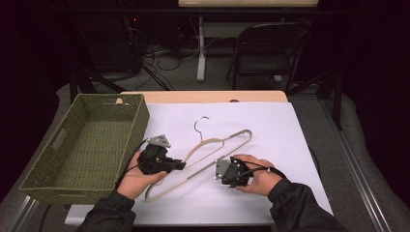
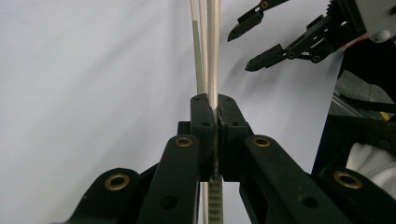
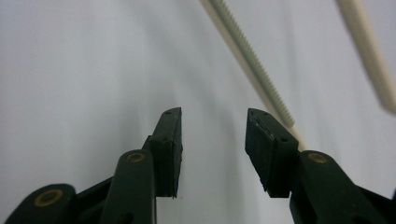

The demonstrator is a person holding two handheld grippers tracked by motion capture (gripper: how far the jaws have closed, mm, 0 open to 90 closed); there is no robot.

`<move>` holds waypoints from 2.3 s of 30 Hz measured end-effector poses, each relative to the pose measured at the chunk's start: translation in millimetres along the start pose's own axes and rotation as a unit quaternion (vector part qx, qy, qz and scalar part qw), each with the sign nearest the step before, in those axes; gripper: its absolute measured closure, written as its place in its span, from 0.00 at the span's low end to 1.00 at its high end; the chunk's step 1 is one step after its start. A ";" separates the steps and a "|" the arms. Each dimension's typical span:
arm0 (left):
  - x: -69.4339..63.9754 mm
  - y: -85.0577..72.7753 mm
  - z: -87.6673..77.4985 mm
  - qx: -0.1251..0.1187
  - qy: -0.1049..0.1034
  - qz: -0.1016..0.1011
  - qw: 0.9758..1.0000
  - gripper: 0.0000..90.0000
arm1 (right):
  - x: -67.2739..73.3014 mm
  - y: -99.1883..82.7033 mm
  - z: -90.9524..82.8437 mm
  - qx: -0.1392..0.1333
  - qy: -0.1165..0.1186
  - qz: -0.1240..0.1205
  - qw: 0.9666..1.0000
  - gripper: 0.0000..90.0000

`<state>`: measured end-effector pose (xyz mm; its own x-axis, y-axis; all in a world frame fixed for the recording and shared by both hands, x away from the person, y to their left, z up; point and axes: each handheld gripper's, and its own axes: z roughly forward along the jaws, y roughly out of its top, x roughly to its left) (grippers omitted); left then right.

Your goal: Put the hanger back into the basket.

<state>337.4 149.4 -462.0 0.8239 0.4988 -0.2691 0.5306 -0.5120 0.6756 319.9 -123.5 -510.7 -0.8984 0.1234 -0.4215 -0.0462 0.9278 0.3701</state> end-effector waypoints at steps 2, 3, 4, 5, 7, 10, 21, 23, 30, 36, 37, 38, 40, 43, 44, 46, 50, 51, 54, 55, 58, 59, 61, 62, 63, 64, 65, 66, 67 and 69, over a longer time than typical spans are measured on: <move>-1.5 1.7 -4.9 -0.005 0.004 -0.001 1.000 0.97 | -0.6 -3.5 -1.7 0.001 0.000 0.005 1.000 0.63; -2.8 2.7 -7.9 -0.008 0.006 -0.004 1.000 0.97 | -1.8 -7.3 -3.0 0.001 0.003 0.010 1.000 0.62; -3.8 3.3 -9.9 -0.009 0.010 -0.005 1.000 0.97 | -1.8 -7.3 -3.0 0.001 0.003 0.010 1.000 0.62; -6.2 5.1 -15.8 -0.013 0.016 -0.006 1.000 0.97 | -2.9 -9.6 -3.7 0.000 -0.001 0.012 1.000 0.62; -7.7 6.0 -19.1 -0.015 0.022 -0.005 1.000 0.97 | -3.3 -10.3 -4.8 0.000 -0.003 0.017 1.000 0.61; -12.3 8.8 -30.4 -0.026 0.040 -0.008 0.999 0.97 | -5.5 -11.6 -8.3 -0.007 -0.007 0.035 0.999 0.59; -22.0 17.5 -69.8 -0.033 0.110 0.012 0.993 0.97 | -8.2 -12.8 -8.1 -0.014 -0.006 0.030 0.999 0.56; -21.6 19.9 -77.7 -0.033 0.118 0.016 0.992 0.97 | -8.0 -14.0 -8.9 -0.014 -0.006 0.039 0.999 0.55; -12.8 25.5 -110.9 -0.047 0.140 0.020 0.989 0.97 | -10.2 -17.9 -10.3 -0.013 -0.007 0.040 0.999 0.54; 6.6 20.7 -143.7 -0.065 0.150 0.006 0.986 0.97 | -10.0 -22.3 -8.1 -0.010 -0.009 0.049 0.999 0.54; 10.6 18.5 -148.4 -0.067 0.153 0.004 0.986 0.97 | -10.6 -23.7 -6.5 -0.009 -0.009 0.045 0.999 0.54; 14.9 16.1 -153.1 -0.068 0.156 0.001 0.985 0.97 | -10.6 -23.7 -6.5 -0.009 -0.009 0.045 0.999 0.54; 24.4 9.2 -162.9 -0.068 0.161 -0.004 0.985 0.97 | -9.9 -24.7 -5.7 -0.007 -0.008 0.050 0.999 0.54; 39.9 -4.3 -177.2 -0.070 0.176 -0.014 0.982 0.97 | -10.3 -24.9 -5.0 -0.007 -0.008 0.054 0.998 0.54; 39.9 -4.3 -177.2 -0.070 0.176 -0.014 0.982 0.97 | -10.3 -24.9 -5.0 -0.007 -0.008 0.054 0.998 0.54; 47.7 -11.6 -184.0 -0.071 0.181 -0.023 0.981 0.97 | -11.1 -24.6 -4.2 -0.008 -0.008 0.049 0.999 0.54; 61.5 -26.3 -196.0 -0.073 0.186 -0.032 0.979 0.97 | -10.3 -23.5 -3.0 -0.005 -0.011 0.049 0.999 0.54; 65.4 -29.9 -199.1 -0.072 0.186 -0.034 0.979 0.97 | -10.3 -23.5 -3.0 -0.005 -0.011 0.049 0.999 0.54; 76.4 -41.0 -207.9 -0.071 0.196 -0.045 0.977 0.97 | -10.6 -23.0 -2.6 -0.006 -0.011 0.045 0.999 0.54; 78.8 -43.5 -209.6 -0.072 0.197 -0.048 0.977 0.97 | -9.8 -23.0 -2.5 -0.005 -0.011 0.048 0.999 0.54; 85.0 -51.7 -215.8 -0.068 0.205 -0.054 0.975 0.97 | -9.7 -23.2 -2.3 -0.005 -0.011 0.047 0.999 0.54; 87.1 -54.6 -218.2 -0.067 0.206 -0.055 0.975 0.97 | -9.7 -23.3 -2.2 -0.005 -0.012 0.047 0.999 0.54; 89.4 -58.3 -221.2 -0.066 0.211 -0.056 0.974 0.97 | -9.6 -23.6 -1.8 -0.003 -0.012 0.048 0.999 0.54; 90.9 -60.2 -223.2 -0.065 0.217 -0.055 0.972 0.97 | -9.6 -23.6 -1.8 -0.003 -0.012 0.048 0.999 0.54; 91.9 -61.9 -225.3 -0.063 0.221 -0.056 0.972 0.97 | -9.8 -23.6 -1.9 -0.002 -0.011 0.048 0.999 0.54; 93.1 -64.5 -227.5 -0.066 0.224 -0.059 0.970 0.97 | -10.0 -23.5 -2.1 0.001 -0.010 0.048 0.999 0.54; 94.1 -66.0 -229.3 -0.064 0.224 -0.059 0.971 0.97 | -10.4 -23.2 -2.2 0.002 -0.009 0.046 0.999 0.54; 95.6 -69.0 -231.5 -0.064 0.224 -0.060 0.971 0.97 | -10.5 -23.1 -2.2 0.003 -0.008 0.045 0.999 0.54; 96.8 -71.4 -233.3 -0.063 0.224 -0.060 0.971 0.97 | -9.4 -23.7 -0.2 -0.010 -0.016 0.047 0.999 0.54; 98.9 -75.7 -235.6 -0.061 0.224 -0.060 0.971 0.97 | -9.9 -23.0 -1.6 0.002 -0.009 0.044 0.999 0.54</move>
<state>331.7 402.2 -378.0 0.5737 0.8179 -0.0440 0.5680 -0.3585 0.7408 329.2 -146.6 -513.8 -0.8907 0.2116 -0.4023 0.0350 0.9143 0.4034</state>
